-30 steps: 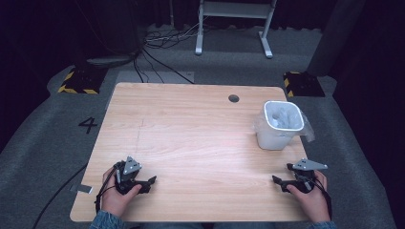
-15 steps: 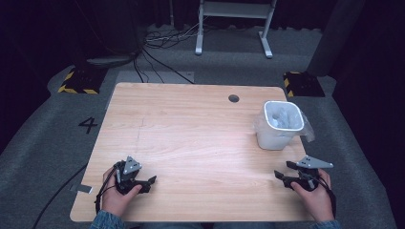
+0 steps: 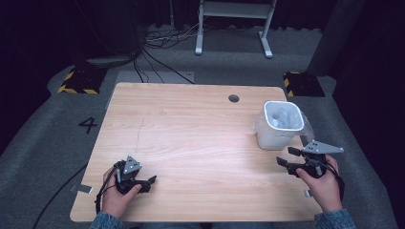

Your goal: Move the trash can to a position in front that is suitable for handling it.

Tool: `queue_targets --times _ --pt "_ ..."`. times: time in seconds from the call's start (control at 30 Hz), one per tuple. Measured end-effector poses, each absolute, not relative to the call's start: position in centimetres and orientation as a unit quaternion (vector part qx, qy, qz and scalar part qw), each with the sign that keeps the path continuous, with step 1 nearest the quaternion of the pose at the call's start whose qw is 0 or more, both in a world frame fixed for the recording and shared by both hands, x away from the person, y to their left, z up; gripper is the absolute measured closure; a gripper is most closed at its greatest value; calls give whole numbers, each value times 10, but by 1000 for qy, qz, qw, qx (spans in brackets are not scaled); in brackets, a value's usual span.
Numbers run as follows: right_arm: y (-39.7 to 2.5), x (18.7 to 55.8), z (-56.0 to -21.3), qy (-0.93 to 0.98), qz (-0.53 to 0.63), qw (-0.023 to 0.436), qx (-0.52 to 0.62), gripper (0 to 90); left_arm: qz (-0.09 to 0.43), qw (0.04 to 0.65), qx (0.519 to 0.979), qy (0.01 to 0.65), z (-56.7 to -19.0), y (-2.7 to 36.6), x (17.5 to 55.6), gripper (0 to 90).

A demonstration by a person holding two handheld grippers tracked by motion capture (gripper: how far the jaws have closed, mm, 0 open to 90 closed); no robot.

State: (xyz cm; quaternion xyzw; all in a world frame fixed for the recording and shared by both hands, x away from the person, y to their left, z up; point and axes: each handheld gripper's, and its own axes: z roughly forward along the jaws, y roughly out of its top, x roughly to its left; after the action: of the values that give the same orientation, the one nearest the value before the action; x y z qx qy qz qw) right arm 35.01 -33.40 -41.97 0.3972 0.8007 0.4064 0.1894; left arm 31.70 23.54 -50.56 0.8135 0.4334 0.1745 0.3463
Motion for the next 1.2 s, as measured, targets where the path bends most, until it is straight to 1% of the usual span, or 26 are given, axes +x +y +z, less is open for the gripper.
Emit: queue_targets --times 0.1,0.3,0.37,0.57,0.8,0.97,1.2 --pt "-332 354 -409 801 413 184 393 333 174 346 813 433 -506 235 317 151" --pt "-327 359 -392 798 422 191 386 336 174 346 814 433 -506 235 317 151" --pt "-325 363 -384 797 423 197 383 337 173 347 813 434 -506 235 317 151" --pt "-322 368 -375 794 427 206 381 343 173 346 813 434 -506 235 317 151" --pt "-312 378 -361 791 429 229 371 373 174 345 814 434 -505 235 317 151" --pt "-306 385 -357 793 426 236 367 390 174 345 814 434 -505 235 317 151" --pt "-295 406 -357 801 408 234 372 433 173 346 813 435 -506 235 317 151"
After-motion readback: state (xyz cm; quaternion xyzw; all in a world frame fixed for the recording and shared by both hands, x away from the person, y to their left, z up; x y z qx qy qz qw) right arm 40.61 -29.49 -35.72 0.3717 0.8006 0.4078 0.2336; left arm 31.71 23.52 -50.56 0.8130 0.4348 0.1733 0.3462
